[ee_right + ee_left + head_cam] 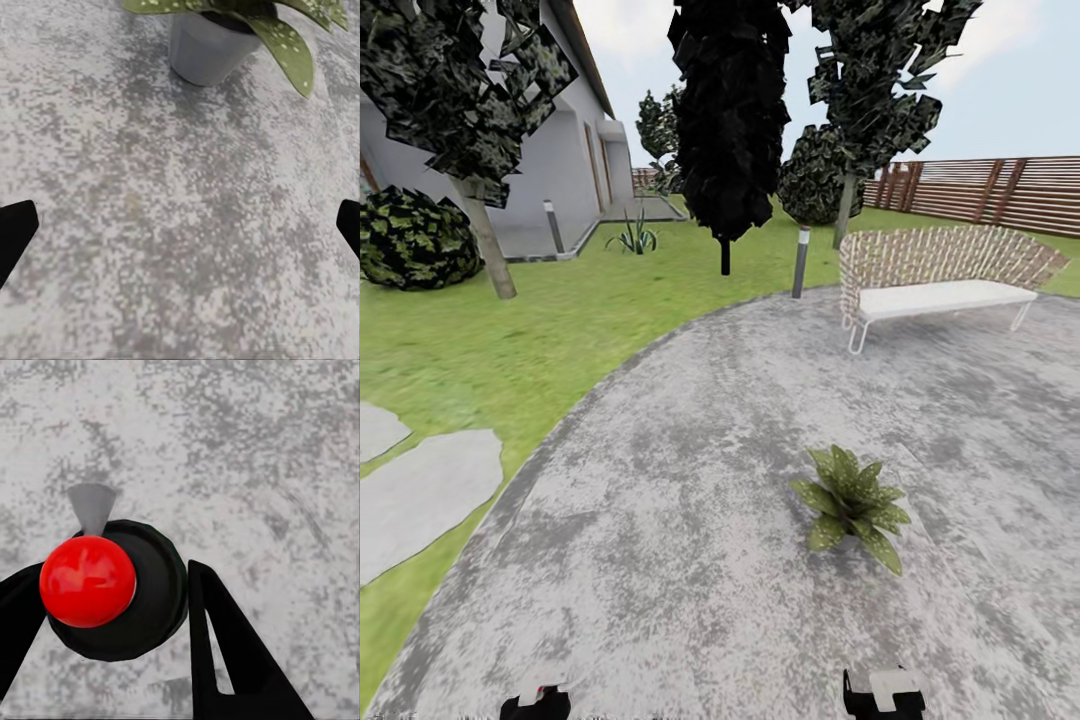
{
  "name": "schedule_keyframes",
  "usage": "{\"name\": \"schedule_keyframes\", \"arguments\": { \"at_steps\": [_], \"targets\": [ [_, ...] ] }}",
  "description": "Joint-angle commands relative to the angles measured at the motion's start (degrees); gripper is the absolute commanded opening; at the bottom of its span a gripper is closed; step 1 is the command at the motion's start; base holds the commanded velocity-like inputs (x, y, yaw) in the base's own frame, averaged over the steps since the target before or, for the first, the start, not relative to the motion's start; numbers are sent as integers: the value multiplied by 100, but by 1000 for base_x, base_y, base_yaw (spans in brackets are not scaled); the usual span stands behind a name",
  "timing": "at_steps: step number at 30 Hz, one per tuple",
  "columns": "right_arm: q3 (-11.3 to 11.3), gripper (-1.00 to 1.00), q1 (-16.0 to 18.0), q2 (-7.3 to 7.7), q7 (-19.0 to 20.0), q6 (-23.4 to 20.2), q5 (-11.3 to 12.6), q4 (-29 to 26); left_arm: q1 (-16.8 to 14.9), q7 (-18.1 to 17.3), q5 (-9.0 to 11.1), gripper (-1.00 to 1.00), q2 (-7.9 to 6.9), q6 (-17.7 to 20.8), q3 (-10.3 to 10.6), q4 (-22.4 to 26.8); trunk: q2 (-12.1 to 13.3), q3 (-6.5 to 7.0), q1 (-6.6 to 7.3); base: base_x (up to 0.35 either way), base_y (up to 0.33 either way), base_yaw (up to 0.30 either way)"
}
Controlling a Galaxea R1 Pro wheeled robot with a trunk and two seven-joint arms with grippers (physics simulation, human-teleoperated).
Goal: Pick up the pesticide atomizer in the garden and spray insectifuge to fully cover both potted plants in the garden.
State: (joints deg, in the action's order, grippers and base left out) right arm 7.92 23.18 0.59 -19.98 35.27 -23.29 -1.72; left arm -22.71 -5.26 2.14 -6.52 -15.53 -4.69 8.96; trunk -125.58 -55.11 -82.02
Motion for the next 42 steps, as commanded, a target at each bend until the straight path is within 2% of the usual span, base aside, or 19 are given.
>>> {"name": "schedule_keyframes", "arguments": {
  "at_steps": [1,42],
  "targets": [
    [43,100,3,-3,-23,15,-61,5,-5,-54,23,-100,4,-12,-44,-9,-2,-5,1,0,0,278],
    [43,100,4,-7,-23,15,-61,5,-5,-54,23,-100,10,-12,-41,-17,-2,-5,1,0,0,278]
  ]
}}
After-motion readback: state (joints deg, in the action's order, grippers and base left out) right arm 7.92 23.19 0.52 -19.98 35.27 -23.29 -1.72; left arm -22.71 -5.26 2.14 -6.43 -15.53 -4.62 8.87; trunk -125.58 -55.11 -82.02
